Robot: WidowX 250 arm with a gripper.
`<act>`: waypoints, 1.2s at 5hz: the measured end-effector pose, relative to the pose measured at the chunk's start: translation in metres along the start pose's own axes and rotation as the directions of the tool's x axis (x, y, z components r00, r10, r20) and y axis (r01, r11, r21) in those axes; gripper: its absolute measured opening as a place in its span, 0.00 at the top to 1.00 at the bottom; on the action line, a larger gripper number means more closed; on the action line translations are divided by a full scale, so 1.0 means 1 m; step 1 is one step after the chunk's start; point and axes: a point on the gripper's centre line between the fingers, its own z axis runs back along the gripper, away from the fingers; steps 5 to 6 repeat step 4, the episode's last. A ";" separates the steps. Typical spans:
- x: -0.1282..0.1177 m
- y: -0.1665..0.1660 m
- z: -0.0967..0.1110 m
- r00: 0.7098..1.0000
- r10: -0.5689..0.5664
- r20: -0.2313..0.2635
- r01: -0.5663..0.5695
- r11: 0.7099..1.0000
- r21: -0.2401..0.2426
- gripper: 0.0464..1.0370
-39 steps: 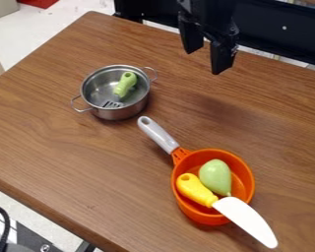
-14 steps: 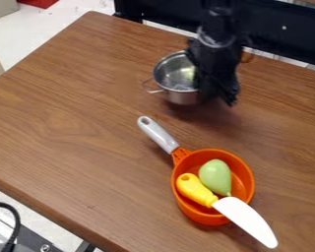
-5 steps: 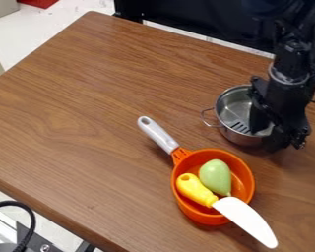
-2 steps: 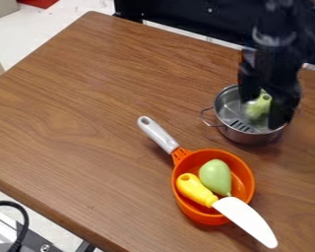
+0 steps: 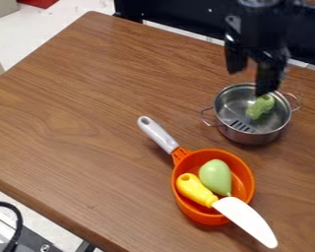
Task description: Move the silver pot to the right side of the table
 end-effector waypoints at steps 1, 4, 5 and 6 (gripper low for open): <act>-0.001 0.022 0.006 1.000 0.023 0.016 -0.023 1.000 0.020 0.04; -0.017 0.071 0.018 0.998 0.054 0.019 -0.055 0.996 0.063 0.04; -0.017 0.071 0.018 0.998 0.054 0.019 -0.055 0.996 0.063 0.04; -0.017 0.071 0.018 0.998 0.054 0.019 -0.055 0.996 0.063 0.04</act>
